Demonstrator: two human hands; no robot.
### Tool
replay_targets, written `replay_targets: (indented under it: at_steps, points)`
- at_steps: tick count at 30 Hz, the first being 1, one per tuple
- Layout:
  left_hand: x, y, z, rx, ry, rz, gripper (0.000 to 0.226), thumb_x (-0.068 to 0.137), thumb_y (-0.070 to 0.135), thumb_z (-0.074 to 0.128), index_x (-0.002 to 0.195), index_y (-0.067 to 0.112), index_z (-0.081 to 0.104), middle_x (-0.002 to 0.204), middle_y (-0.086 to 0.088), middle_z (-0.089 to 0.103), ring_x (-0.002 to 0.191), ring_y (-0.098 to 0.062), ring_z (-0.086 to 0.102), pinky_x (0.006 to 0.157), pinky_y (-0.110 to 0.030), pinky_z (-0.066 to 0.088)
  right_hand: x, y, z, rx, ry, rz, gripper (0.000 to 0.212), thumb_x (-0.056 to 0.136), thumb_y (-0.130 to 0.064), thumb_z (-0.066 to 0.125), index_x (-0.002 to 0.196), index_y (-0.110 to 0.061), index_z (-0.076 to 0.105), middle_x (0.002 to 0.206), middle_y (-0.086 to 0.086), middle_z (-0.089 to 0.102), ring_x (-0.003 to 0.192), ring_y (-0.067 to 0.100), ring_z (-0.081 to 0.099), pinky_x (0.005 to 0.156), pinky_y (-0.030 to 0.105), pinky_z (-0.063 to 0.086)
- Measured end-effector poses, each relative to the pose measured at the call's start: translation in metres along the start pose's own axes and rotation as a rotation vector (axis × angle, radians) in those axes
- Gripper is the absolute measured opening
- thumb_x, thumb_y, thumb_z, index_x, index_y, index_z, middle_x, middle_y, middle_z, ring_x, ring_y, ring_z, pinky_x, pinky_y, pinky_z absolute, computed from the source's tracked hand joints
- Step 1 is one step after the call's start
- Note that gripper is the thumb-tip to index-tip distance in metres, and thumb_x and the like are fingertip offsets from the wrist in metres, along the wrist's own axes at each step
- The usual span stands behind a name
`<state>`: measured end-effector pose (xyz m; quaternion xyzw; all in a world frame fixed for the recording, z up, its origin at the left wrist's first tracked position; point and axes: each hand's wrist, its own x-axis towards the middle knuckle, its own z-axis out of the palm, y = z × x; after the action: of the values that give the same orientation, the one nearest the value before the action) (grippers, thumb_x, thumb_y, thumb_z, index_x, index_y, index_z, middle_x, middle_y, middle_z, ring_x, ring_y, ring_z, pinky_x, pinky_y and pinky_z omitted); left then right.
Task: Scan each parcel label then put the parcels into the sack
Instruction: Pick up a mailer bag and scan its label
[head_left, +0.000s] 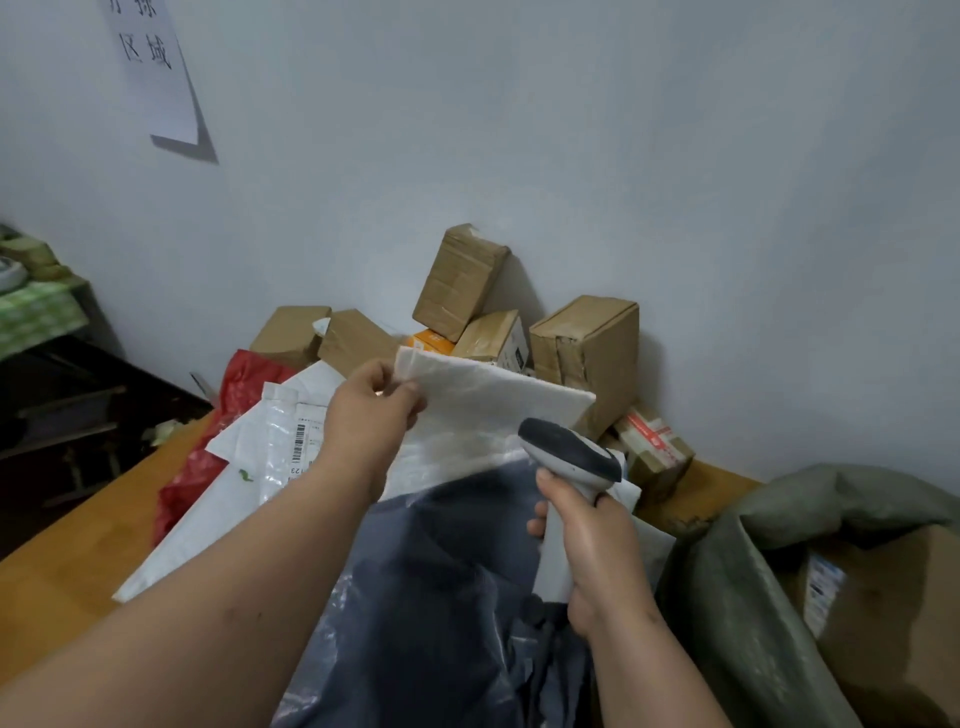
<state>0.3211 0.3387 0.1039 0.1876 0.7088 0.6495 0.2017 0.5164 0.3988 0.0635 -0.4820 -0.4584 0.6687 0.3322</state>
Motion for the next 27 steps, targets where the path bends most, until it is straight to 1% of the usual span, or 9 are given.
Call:
replay_targets:
  at_steps: [3, 6, 9, 11, 15, 18, 20, 23, 27]
  points:
    - [-0.01, 0.027, -0.016, -0.199, -0.056, 0.03, 0.014, 0.087, 0.012, 0.062, 0.088, 0.024, 0.07, 0.098, -0.003, 0.074, 0.101, -0.02, 0.071, 0.09, -0.033, 0.057, -0.02, -0.01, 0.001, 0.016, 0.042, -0.046, 0.014, 0.088, -0.031, 0.076, 0.093, -0.02, 0.07, 0.079, 0.003, 0.072, 0.07, 0.016, 0.07, 0.065, 0.032, 0.052]
    - [-0.029, 0.044, -0.033, -0.366, -0.14, 0.006, 0.028, 0.09, 0.02, 0.052, 0.076, 0.022, 0.077, 0.092, -0.003, 0.077, 0.1, -0.02, 0.072, 0.083, -0.026, 0.056, -0.043, -0.02, 0.003, 0.029, 0.099, -0.087, 0.016, 0.088, -0.035, 0.075, 0.091, -0.02, 0.071, 0.066, -0.002, 0.073, 0.076, 0.02, 0.071, 0.071, 0.038, 0.055]
    - [-0.051, 0.043, -0.053, -0.216, -0.139, 0.095, 0.024, 0.095, 0.027, 0.061, 0.078, 0.02, 0.076, 0.088, -0.003, 0.075, 0.095, -0.024, 0.072, 0.083, -0.029, 0.056, -0.07, -0.023, 0.009, 0.054, 0.159, -0.151, 0.015, 0.088, -0.038, 0.074, 0.089, -0.025, 0.069, 0.066, -0.013, 0.072, 0.078, 0.02, 0.071, 0.075, 0.041, 0.056]
    - [-0.062, 0.04, -0.068, -0.173, -0.14, 0.112, 0.016, 0.087, 0.009, 0.071, 0.09, 0.025, 0.071, 0.1, 0.0, 0.07, 0.099, -0.026, 0.067, 0.084, -0.034, 0.055, -0.088, -0.021, 0.014, 0.092, 0.189, -0.197, 0.012, 0.088, -0.037, 0.074, 0.092, -0.027, 0.068, 0.068, -0.015, 0.073, 0.077, 0.018, 0.071, 0.07, 0.037, 0.055]
    - [-0.077, 0.038, -0.093, -0.275, -0.245, 0.023, 0.091, 0.077, -0.018, 0.069, 0.145, 0.037, 0.04, 0.148, 0.004, 0.044, 0.12, -0.025, 0.059, 0.096, -0.048, 0.054, -0.12, -0.018, 0.018, 0.177, 0.286, -0.273, 0.018, 0.089, -0.032, 0.074, 0.101, -0.02, 0.07, 0.069, -0.005, 0.074, 0.076, 0.019, 0.071, 0.072, 0.037, 0.056]
    - [-0.09, 0.023, -0.107, -0.286, -0.308, -0.084, 0.124, 0.073, -0.027, 0.062, 0.153, 0.051, 0.01, 0.126, 0.015, 0.054, 0.103, -0.022, 0.067, 0.083, -0.045, 0.059, -0.14, -0.012, 0.019, 0.187, 0.337, -0.298, 0.022, 0.089, -0.031, 0.074, 0.104, -0.016, 0.07, 0.076, -0.002, 0.073, 0.078, 0.018, 0.07, 0.078, 0.04, 0.058]
    - [-0.102, 0.008, -0.118, -0.239, -0.295, -0.144, 0.117, 0.074, -0.029, 0.057, 0.152, 0.049, 0.017, 0.103, 0.026, 0.057, 0.088, -0.013, 0.07, 0.068, -0.032, 0.06, -0.151, -0.005, 0.02, 0.177, 0.343, -0.294, 0.025, 0.089, -0.031, 0.075, 0.104, -0.012, 0.071, 0.078, 0.0, 0.073, 0.077, 0.019, 0.07, 0.079, 0.043, 0.059]
    - [-0.115, -0.012, -0.131, -0.099, -0.23, -0.256, 0.065, 0.076, -0.026, 0.05, 0.124, 0.019, 0.056, 0.107, -0.009, 0.07, 0.091, -0.031, 0.07, 0.053, -0.032, 0.057, -0.163, 0.006, 0.02, 0.133, 0.309, -0.254, 0.02, 0.089, -0.032, 0.074, 0.091, -0.012, 0.071, 0.065, 0.0, 0.073, 0.074, 0.025, 0.07, 0.076, 0.045, 0.058]
    - [-0.127, -0.036, -0.139, 0.021, -0.143, -0.359, 0.041, 0.081, -0.018, 0.045, 0.108, 0.009, 0.058, 0.097, -0.02, 0.068, 0.085, -0.039, 0.068, 0.053, -0.039, 0.059, -0.171, 0.02, 0.022, 0.054, 0.196, -0.138, 0.017, 0.09, -0.029, 0.073, 0.085, -0.014, 0.068, 0.066, 0.001, 0.069, 0.067, 0.018, 0.067, 0.063, 0.033, 0.054]
